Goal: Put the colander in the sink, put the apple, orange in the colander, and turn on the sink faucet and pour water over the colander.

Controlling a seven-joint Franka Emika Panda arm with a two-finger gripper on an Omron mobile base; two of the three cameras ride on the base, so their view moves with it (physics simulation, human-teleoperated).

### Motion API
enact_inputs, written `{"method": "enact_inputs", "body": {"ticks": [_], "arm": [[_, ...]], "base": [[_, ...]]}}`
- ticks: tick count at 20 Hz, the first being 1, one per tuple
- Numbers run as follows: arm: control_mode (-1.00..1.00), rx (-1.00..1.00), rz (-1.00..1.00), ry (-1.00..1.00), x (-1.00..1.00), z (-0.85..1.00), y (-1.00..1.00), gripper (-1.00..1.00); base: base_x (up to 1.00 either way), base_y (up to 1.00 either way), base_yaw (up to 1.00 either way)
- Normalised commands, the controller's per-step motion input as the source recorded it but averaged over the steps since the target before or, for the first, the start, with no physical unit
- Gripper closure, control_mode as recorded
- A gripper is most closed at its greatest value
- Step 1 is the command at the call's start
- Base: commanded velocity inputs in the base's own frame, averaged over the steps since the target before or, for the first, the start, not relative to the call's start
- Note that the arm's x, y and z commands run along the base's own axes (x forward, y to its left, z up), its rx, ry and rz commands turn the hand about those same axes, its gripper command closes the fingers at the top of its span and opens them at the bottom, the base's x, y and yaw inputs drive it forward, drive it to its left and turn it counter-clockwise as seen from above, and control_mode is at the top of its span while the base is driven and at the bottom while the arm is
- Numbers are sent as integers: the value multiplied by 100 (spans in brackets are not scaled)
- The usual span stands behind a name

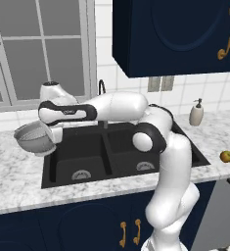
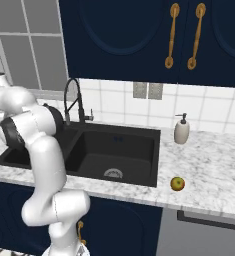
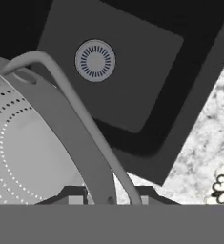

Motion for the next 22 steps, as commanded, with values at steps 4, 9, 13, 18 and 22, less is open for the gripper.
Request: {"method": "enact_inputs", "body": {"ticks": [4, 9, 13, 18, 22], "arm": [[-100, -3, -50, 0, -43, 0, -49, 100], [-100, -6, -45, 1, -14, -5, -45, 100], [-100, -5, -29, 1, 29, -15, 5, 100], [-100, -5, -20, 0, 16, -29, 49, 100], [-100, -4, -14, 6, 2, -21, 25, 100]], "base": [[0, 0, 0], [0, 0, 0], [0, 0, 0], [0, 0, 0], [0, 0, 0]]}}
